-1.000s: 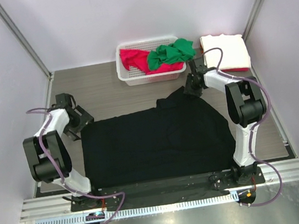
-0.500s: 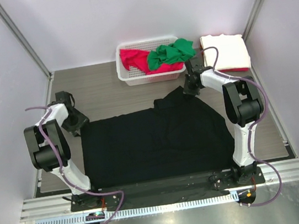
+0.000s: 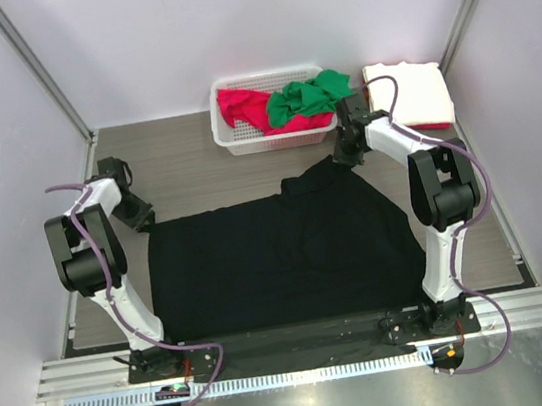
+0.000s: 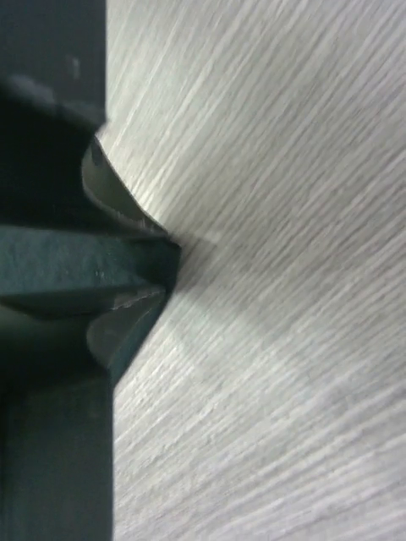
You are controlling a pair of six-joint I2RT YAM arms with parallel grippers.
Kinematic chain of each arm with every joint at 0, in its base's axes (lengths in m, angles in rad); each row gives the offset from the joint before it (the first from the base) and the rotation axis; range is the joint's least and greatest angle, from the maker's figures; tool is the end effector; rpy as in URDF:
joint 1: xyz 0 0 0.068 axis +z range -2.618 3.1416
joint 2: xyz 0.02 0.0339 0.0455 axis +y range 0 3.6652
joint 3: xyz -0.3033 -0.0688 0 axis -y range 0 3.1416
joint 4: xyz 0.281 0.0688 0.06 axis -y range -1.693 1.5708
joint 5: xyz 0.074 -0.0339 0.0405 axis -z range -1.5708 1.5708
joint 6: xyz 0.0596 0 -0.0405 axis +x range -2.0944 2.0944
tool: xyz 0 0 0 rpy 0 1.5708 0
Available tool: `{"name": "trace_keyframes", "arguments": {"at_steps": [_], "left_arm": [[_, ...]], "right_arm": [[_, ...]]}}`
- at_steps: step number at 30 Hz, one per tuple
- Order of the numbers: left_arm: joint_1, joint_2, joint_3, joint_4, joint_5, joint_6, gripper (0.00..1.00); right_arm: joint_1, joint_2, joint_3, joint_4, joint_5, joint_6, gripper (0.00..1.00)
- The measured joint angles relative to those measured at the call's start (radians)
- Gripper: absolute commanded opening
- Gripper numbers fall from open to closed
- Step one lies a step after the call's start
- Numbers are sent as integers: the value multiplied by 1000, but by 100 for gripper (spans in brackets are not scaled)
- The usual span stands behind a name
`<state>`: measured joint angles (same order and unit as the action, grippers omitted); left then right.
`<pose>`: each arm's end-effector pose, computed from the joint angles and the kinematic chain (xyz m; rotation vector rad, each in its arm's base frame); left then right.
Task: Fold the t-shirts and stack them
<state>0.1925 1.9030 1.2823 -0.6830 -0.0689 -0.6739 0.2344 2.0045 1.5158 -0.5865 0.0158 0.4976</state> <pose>0.4091 0.0839 0.1569 -1.2151 2.5956 0.0041 0.4742 0.1123 0.1923 0.3549 2.6409 0.2216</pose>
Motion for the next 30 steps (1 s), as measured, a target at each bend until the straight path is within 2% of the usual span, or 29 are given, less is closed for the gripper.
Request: {"name": "trace_keyframes", "arguments": {"at_steps": [4,12,17,23,30], "left_arm": [[0,1,-3,21,27,-3,0],[0,-24,-3,19,70,2,0],[0,-169,6,-14,77,10,0],[0,-281,77,-20,90,39,0],[0,-301,53,-13,124,55,0]], "right_arm": [[0,-1,8,-11,-1,-3,1],[-3,-23,84,-79,-38,-8,1],[-6,-164,85,-130,-44,-18,1],[-19,-395,11,-132,-42,-27,1],[-25,-432,-122,-125,-45,-29,1]]}}
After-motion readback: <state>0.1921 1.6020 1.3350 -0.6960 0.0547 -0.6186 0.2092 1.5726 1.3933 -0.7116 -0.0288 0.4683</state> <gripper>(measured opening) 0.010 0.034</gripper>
